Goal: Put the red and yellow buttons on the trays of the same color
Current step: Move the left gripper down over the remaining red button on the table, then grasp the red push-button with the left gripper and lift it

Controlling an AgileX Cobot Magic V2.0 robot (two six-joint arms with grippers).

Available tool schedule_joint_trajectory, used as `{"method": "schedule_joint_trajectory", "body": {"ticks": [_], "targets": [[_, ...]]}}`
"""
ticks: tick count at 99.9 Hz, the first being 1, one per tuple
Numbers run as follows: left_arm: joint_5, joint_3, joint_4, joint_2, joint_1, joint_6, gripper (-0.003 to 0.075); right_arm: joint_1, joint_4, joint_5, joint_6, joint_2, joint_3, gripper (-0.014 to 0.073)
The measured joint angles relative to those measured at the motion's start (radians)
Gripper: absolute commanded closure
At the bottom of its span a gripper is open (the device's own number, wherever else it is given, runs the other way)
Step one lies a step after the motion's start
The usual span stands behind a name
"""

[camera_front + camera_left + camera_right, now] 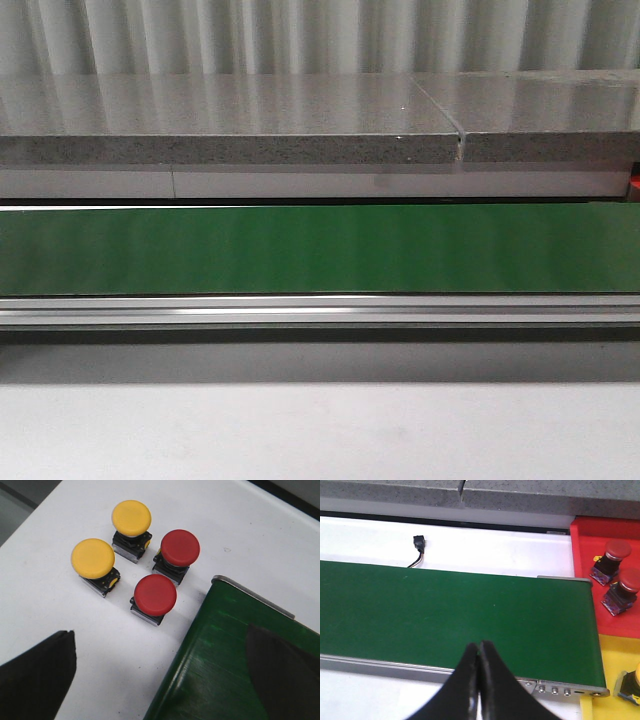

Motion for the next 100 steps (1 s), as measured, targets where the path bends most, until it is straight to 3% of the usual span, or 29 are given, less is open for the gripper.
{"method": "schedule_joint_trajectory", "body": {"ticks": [100], "targets": [[-0.07,-0.106,0.011,0.314,0.0,0.0,0.0062,0.0,0.0,0.0,-0.002,0.0,0.0,0.0661]]}}
